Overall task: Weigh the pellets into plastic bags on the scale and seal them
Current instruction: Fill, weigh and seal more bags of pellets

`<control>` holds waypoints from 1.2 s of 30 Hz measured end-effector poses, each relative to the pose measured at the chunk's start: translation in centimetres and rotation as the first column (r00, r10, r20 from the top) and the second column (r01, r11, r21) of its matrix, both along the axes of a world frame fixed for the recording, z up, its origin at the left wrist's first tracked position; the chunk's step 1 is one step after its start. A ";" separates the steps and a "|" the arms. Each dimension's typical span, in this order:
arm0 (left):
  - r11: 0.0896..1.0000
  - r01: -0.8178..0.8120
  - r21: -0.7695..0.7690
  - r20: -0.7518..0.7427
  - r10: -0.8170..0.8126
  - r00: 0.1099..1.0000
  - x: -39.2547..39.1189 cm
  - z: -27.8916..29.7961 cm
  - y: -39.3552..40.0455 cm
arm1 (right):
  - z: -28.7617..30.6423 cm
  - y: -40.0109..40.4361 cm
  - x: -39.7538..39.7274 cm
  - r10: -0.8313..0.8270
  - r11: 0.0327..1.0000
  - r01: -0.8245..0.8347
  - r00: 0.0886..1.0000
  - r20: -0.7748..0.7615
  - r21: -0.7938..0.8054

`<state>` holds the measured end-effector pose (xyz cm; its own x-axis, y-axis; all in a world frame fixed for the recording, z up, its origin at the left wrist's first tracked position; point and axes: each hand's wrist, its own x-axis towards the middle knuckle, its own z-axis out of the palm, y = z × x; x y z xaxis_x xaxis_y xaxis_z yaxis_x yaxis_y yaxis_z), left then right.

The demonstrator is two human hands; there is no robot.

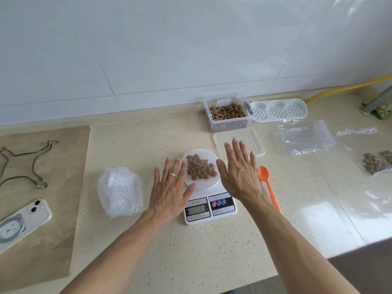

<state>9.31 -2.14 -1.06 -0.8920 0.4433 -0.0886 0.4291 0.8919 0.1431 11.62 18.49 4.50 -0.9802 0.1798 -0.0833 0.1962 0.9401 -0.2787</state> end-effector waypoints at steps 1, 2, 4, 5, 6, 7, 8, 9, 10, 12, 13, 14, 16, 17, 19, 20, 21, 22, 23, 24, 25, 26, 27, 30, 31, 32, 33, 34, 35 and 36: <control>1.000 0.004 -0.004 0.002 -0.004 1.000 -0.1 0.0 0.1 | 0.0 0.1 0.0 -0.002 1.000 0.002 1.000 0.004 -0.001; 1.000 0.009 -0.008 0.004 -0.009 1.000 -0.3 0.1 0.3 | 0.0 0.2 0.0 -0.005 1.000 0.005 1.000 0.007 -0.006; 1.000 0.020 -0.012 0.008 -0.020 1.000 -0.8 0.3 0.7 | 0.0 0.6 0.0 -0.024 0.999 0.024 1.000 0.005 -0.035; 1.000 0.026 -0.010 0.008 -0.026 1.000 -1.1 0.5 1.0 | 0.0 1.0 0.1 -0.040 0.998 0.041 0.999 0.005 -0.055; 0.999 0.036 -0.009 0.006 -0.036 0.999 -1.4 0.7 1.3 | -0.1 1.4 0.1 -0.061 0.995 0.061 0.998 0.010 -0.075; 0.999 0.048 -0.008 0.002 -0.048 0.999 -1.8 0.9 1.7 | -0.2 1.9 0.2 -0.086 0.992 0.087 0.996 0.015 -0.095; 0.998 0.062 -0.003 -0.004 -0.062 0.998 -2.3 1.2 2.2 | -0.2 2.3 0.2 -0.118 0.986 0.119 0.993 0.019 -0.115; 0.997 0.078 0.007 -0.009 -0.078 0.997 -2.8 1.5 2.8 | -0.3 2.9 0.3 -0.159 0.977 0.159 0.987 0.015 -0.141; 0.995 0.094 0.020 -0.011 -0.094 0.996 -3.3 1.8 3.5 | -0.3 3.4 0.4 -0.209 0.964 0.206 0.978 0.000 -0.169; 0.992 0.122 0.035 0.000 -0.122 0.993 -4.6 2.4 5.3 | -0.4 4.4 0.8 -0.317 0.928 0.302 0.948 -0.036 -0.217; 0.990 0.138 0.036 0.002 -0.138 0.990 -5.2 2.6 6.3 | -0.5 4.8 1.0 -0.367 0.907 0.346 0.929 -0.047 -0.241; 0.987 0.154 0.038 0.004 -0.155 0.988 -5.8 2.8 7.3 | -0.6 5.3 1.2 -0.412 0.883 0.387 0.910 -0.044 -0.266; 0.982 0.182 0.051 0.034 -0.184 0.982 -7.0 2.9 9.2 | -0.8 6.0 1.7 -0.478 0.828 0.458 0.878 0.018 -0.323; 0.979 0.194 0.056 0.059 -0.197 0.979 -7.6 2.9 10.1 | -1.1 6.3 1.8 -0.500 0.794 0.491 0.863 0.073 -0.358; 0.978 0.200 0.060 0.108 -0.206 0.973 -8.5 2.9 11.7 | -1.5 6.7 1.9 -0.527 0.684 0.569 0.818 0.231 -0.457; 0.980 0.193 0.056 0.127 -0.198 0.972 -8.8 2.9 12.4 | -1.9 6.8 2.0 -0.518 0.616 0.602 0.796 0.314 -0.509; 0.983 0.181 0.044 0.146 -0.185 0.972 -8.9 2.9 13.0 | -2.2 6.8 2.0 -0.500 0.550 0.625 0.778 0.381 -0.554; 0.986 0.168 0.026 0.168 -0.170 0.971 -8.9 3.1 13.5 | -2.6 6.7 2.0 -0.483 0.493 0.637 0.767 0.422 -0.592; 0.988 0.156 0.010 0.193 -0.155 0.969 -8.8 3.1 13.9 | -2.8 6.6 2.0 -0.481 0.445 0.640 0.761 0.436 -0.626; 0.989 0.148 0.004 0.216 -0.145 0.966 -8.7 3.1 14.2 | -2.8 6.5 1.9 -0.492 0.410 0.632 0.760 0.424 -0.657; 0.990 0.141 0.010 0.231 -0.139 0.963 -8.6 3.1 14.4 | -2.7 6.3 1.8 -0.508 0.381 0.616 0.762 0.401 -0.690; 0.991 0.131 0.030 0.233 -0.134 0.963 -8.5 3.2 14.5 | -2.3 6.1 1.7 -0.521 0.356 0.599 0.764 0.380 -0.718; 0.991 0.116 0.060 0.222 -0.127 0.967 -8.4 3.5 14.5 | -2.0 6.0 1.5 -0.534 0.328 0.585 0.762 0.366 -0.742; 0.979 0.054 0.195 0.139 -0.082 0.987 -8.8 5.2 14.1 | -0.7 5.9 0.7 -0.563 0.259 0.537 0.760 0.326 -0.803; 0.963 0.021 0.269 0.122 -0.056 0.991 -8.9 6.0 13.4 | 0.1 5.5 0.4 -0.566 0.242 0.511 0.765 0.307 -0.825; 0.939 -0.010 0.343 0.126 -0.036 0.991 -8.9 6.9 12.9 | 0.8 5.2 0.1 -0.569 0.228 0.485 0.770 0.288 -0.844; 0.912 -0.037 0.408 0.143 -0.024 0.989 -9.0 7.6 13.0 | 1.3 5.3 -0.2 -0.575 0.207 0.460 0.772 0.273 -0.864; 0.883 -0.059 0.466 0.160 -0.019 0.987 -9.1 8.1 13.1 | 1.7 5.5 -0.4 -0.570 0.199 0.431 0.781 0.254 -0.880; 0.848 -0.076 0.525 0.170 -0.017 0.985 -8.9 8.8 13.1 | 2.2 5.5 -0.6 -0.557 0.200 0.400 0.798 0.232 -0.895; 0.805 -0.088 0.586 0.173 -0.018 0.985 -8.6 9.7 12.8 | 2.9 5.4 -0.8 -0.541 0.212 0.373 0.814 0.209 -0.903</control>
